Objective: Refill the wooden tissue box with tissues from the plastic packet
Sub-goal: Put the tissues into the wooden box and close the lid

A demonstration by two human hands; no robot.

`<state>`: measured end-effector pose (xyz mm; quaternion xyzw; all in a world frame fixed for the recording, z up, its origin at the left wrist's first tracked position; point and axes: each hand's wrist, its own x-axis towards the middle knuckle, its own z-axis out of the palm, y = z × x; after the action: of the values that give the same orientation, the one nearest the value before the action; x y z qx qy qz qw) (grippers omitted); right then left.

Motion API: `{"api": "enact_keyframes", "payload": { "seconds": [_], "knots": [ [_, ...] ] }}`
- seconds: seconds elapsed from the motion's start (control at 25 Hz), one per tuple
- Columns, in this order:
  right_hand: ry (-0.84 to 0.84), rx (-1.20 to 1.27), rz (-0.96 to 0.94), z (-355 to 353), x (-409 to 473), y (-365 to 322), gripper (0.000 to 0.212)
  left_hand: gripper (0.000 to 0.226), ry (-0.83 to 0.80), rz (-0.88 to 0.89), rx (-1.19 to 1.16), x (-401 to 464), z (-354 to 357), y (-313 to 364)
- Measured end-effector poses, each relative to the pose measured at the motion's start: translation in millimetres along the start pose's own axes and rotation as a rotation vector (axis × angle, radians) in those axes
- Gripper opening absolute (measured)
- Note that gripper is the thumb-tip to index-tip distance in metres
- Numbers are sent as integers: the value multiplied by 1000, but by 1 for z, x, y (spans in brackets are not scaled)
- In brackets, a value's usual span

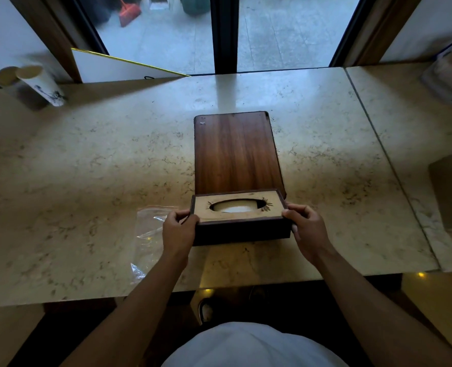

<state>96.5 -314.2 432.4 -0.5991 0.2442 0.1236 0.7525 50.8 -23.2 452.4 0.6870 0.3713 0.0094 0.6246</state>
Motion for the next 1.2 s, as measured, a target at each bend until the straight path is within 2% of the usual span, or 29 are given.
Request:
{"api": "enact_keyframes", "payload": {
  "seconds": [0.16,0.36,0.64,0.88,1.08,1.2],
  "knots": [
    [-9,-1,0,-4,-8,9,26,23,-6,24,-114,-12,-7,-16],
    [-7,-75,10,-13,-13,21,28,40,-32,29,-106,-18,-10,-29],
    [15,-140,-4,-14,-12,31,35,45,-64,32,-119,-19,-12,-38],
    [-8,-180,15,-10,-14,29,29,45,-69,42,-99,-17,-10,-40],
    [-2,-298,2,-4,-21,18,39,46,-101,59,-59,-17,-12,-39],
    [23,-499,-67,9,-22,6,44,44,-94,109,-20,-17,-18,-31]
  ]
}}
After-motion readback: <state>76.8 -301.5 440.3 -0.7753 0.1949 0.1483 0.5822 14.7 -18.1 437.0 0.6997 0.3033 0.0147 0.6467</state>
